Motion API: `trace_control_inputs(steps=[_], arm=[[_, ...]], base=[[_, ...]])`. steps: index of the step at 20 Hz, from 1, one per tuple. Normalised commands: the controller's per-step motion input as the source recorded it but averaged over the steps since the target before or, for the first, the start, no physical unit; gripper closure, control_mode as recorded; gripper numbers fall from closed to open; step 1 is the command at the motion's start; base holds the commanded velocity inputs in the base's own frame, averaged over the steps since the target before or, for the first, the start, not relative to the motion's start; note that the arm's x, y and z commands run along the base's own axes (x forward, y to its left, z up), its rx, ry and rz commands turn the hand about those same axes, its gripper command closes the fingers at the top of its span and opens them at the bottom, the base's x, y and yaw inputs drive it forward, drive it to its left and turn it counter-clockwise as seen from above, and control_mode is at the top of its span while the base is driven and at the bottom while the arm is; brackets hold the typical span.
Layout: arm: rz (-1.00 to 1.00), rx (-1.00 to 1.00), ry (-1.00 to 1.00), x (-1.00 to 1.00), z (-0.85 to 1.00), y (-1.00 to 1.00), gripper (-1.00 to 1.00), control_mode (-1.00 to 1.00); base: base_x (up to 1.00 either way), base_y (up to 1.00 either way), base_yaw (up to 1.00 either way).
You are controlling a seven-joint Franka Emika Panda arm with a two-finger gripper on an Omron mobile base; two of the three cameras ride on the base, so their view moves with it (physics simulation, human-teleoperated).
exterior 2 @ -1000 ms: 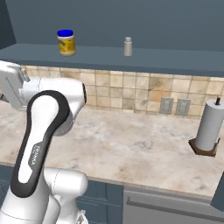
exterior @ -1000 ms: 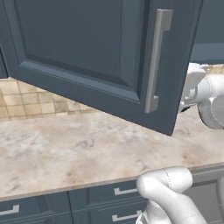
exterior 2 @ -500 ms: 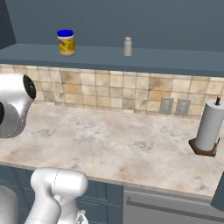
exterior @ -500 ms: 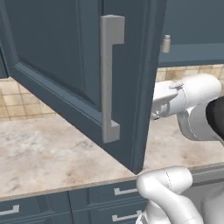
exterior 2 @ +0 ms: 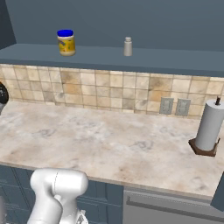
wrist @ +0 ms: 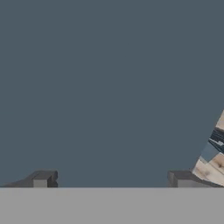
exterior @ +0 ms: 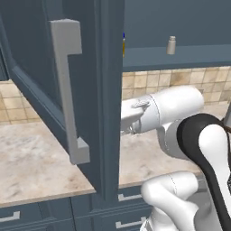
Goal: Move the mayonnaise and shaker from the cabinet to the dining counter.
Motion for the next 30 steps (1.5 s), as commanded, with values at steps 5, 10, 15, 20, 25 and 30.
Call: trace_control_inputs(steps=[5, 10, 15, 20, 25, 30], arm=[[0.00, -0.01, -0.05, -0.01, -0.23, 0.45, -1.00, -1.00], [-0.06, 0.00, -0.07, 0.00, -0.24, 0.71, -1.00, -1.00], [-0.11, 0.00, -0.02, 0.06, -0.16, 0.71, -1.00, -1.00], [-0.13, 0.00, 0.15, 0.26, 0.05, 0.39, -1.00, -1.00], [-0.06, 0.00, 0.12, 0.34, 0.01, 0.11, -1.00, -1.00], [0.00, -0.07, 0.06, 0.23, 0.00, -0.04, -1.00, -1.00]], base=[[0.00, 0.00, 0.00], [0.00, 0.00, 0.00], [0.00, 0.00, 0.00], [0.00, 0.00, 0.00], [0.00, 0.00, 0.00], [0.00, 0.00, 0.00]])
